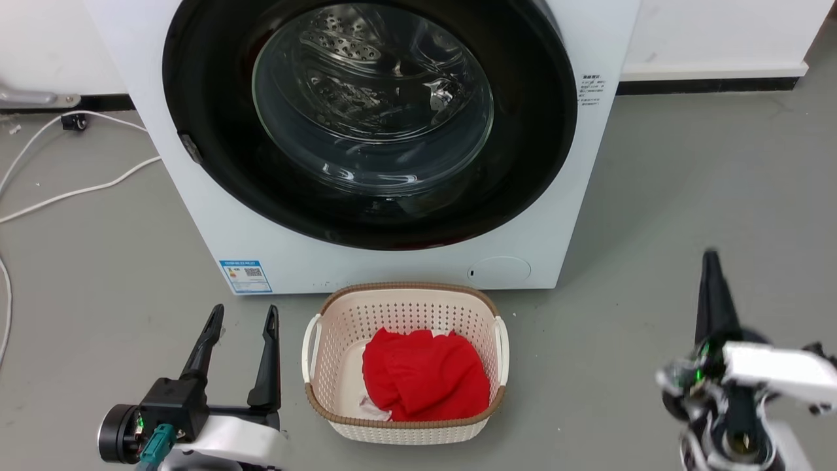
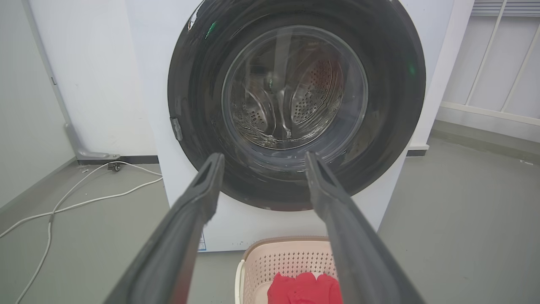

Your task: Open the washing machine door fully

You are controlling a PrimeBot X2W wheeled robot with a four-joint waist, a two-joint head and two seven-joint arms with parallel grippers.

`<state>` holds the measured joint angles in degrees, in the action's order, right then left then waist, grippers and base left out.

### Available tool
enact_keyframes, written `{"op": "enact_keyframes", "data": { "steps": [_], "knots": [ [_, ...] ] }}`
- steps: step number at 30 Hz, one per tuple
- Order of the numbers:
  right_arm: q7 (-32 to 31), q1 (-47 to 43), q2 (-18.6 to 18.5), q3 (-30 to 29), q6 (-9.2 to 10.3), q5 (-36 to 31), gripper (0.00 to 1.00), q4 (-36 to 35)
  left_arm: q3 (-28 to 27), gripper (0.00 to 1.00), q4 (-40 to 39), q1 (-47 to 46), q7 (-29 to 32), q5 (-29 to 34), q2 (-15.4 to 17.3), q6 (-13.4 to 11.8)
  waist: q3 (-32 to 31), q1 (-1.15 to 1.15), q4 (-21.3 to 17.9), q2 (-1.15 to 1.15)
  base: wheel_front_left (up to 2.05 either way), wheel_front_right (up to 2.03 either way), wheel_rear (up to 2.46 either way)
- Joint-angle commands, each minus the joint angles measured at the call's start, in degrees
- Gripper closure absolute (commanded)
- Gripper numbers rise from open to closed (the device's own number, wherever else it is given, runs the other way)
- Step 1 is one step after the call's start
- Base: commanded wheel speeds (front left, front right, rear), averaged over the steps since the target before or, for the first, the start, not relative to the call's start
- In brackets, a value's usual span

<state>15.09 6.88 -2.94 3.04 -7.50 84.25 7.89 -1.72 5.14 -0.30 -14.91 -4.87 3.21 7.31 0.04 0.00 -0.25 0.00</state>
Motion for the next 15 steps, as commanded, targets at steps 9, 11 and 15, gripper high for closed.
{"op": "enact_keyframes", "data": {
  "steps": [9, 11, 15],
  "knots": [
    [-4.71, 21.24, -3.85, -3.99, 0.02, 18.02, 1.00, 9.73, 0.02, 0.00, -1.71, -4.35, -0.41, -0.38, -0.08, 0.10, 6.25, 0.00, 0.32, 0.00, 0.00, 0.00, 0.00],
    [-6.44, 26.45, -5.76, -3.44, 0.02, 19.29, 1.00, 13.41, 0.10, 0.00, -2.20, -5.33, -0.41, -0.38, -0.09, 0.13, 7.62, 0.00, 0.65, 0.00, 0.00, 0.00, 0.00],
    [-9.97, 37.37, -9.68, -0.41, 0.02, 19.70, 1.00, 22.27, 0.00, 0.00, -3.21, -7.51, -0.36, -0.53, 0.02, 0.14, 10.27, 0.00, 1.22, 0.00, 0.00, 0.00, 0.00]
  ]
}}
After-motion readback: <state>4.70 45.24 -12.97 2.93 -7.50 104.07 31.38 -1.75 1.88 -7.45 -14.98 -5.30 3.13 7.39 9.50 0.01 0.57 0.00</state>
